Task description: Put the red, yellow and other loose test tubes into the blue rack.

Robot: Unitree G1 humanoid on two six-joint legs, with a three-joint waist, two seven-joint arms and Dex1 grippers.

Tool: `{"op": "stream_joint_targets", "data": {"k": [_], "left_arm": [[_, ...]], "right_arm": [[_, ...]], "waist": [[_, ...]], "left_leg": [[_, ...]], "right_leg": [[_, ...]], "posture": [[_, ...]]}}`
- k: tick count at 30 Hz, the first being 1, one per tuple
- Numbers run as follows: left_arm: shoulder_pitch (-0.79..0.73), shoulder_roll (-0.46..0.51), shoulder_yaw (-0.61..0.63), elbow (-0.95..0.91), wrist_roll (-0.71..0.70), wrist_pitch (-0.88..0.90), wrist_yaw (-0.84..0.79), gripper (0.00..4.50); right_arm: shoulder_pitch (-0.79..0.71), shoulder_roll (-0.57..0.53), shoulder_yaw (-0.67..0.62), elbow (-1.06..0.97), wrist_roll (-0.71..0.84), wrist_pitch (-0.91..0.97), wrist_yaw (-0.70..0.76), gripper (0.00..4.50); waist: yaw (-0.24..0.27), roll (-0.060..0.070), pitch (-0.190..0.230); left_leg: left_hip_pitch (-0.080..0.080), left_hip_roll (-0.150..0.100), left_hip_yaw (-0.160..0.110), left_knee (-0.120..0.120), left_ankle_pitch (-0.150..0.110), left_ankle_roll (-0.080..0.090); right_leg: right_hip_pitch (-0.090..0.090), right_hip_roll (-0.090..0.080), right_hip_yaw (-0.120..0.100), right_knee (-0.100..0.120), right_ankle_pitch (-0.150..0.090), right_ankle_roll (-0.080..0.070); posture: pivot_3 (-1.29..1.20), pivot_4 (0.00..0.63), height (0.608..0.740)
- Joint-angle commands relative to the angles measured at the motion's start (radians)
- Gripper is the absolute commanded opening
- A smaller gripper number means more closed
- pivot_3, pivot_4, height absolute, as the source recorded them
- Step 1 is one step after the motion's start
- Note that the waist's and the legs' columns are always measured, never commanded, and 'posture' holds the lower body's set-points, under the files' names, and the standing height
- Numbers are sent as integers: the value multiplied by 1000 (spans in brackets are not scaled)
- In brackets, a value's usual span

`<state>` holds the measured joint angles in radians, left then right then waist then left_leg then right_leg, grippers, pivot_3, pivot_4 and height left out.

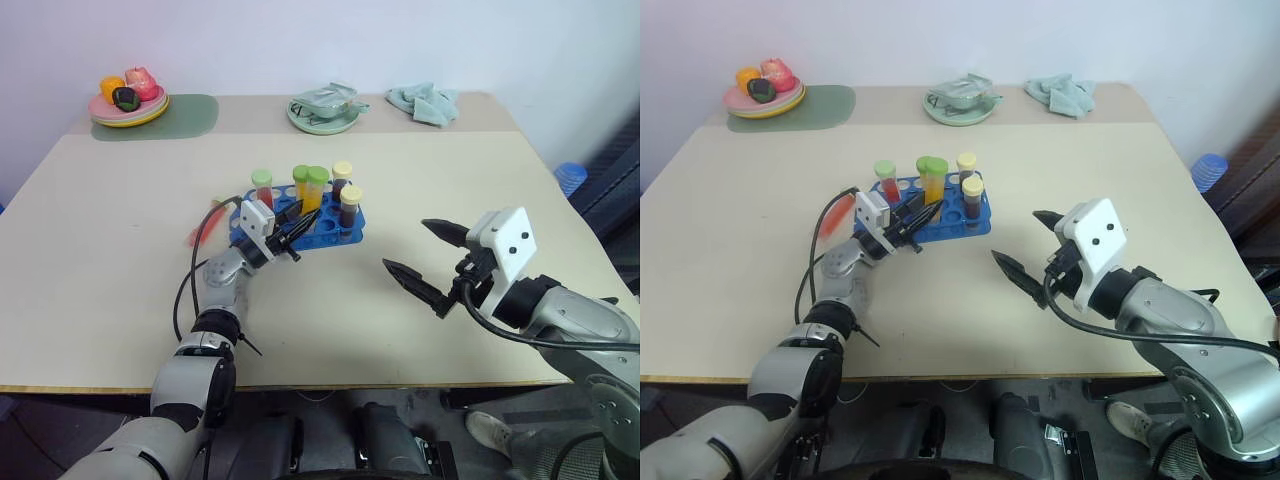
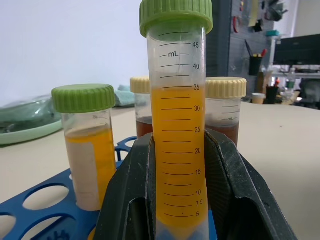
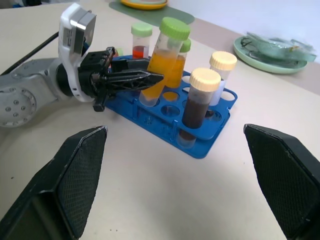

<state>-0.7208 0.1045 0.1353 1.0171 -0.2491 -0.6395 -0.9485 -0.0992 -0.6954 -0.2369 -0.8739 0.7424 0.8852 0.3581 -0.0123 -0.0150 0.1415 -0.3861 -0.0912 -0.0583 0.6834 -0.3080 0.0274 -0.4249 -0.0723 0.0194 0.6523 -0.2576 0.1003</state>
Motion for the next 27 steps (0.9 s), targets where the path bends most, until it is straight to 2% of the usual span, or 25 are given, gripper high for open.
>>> {"op": "stream_joint_targets", "data": {"k": [1,2,3,6,7,18,24,27], "left_arm": [[39,7,-2,50,20,12,15,1242],[40,6,-2,50,18,11,14,1766],[42,6,-1,50,16,10,16,2091],[48,4,3,41,9,10,17,3715],[51,4,7,31,0,11,11,4091],[75,21,15,-67,-36,28,-23,4091],[95,29,11,-177,-72,156,-23,4091],[108,36,-2,-297,-92,247,-20,4091]], "right_arm": [[-21,-14,-20,-5,8,-19,7,4500],[-25,-16,-20,-3,9,-18,9,4500],[-28,-17,-21,-2,11,-16,10,4500],[-37,-24,-23,3,18,-16,12,4500],[-40,-26,-22,6,18,-16,13,4500],[-87,-24,29,54,-2,-38,41,4500],[-102,-25,43,71,-7,-47,52,4500],[-105,-27,45,75,-11,-49,58,4500]], "waist": [[0,0,0],[0,0,0],[0,0,0],[2,1,0],[2,1,-1],[0,0,0],[2,0,0],[2,0,0]], "left_leg": [[0,0,0,0,0,0],[0,0,0,0,0,0],[0,0,0,0,0,0],[0,0,0,0,0,0],[0,0,0,0,0,0],[-1,1,0,-1,0,0],[-2,1,0,-2,0,0],[-3,0,0,-2,0,0]], "right_leg": [[0,0,0,0,0,0],[0,0,0,0,0,0],[0,0,0,0,0,0],[0,0,0,0,0,0],[0,0,0,0,0,0],[-1,0,0,-2,0,0],[-1,0,0,-3,0,0],[-1,0,0,-3,0,0]], "posture": [[0,150,740],[0,150,740],[0,150,740],[0,150,740],[0,150,740],[0,150,740],[0,150,740],[0,150,740]]}}
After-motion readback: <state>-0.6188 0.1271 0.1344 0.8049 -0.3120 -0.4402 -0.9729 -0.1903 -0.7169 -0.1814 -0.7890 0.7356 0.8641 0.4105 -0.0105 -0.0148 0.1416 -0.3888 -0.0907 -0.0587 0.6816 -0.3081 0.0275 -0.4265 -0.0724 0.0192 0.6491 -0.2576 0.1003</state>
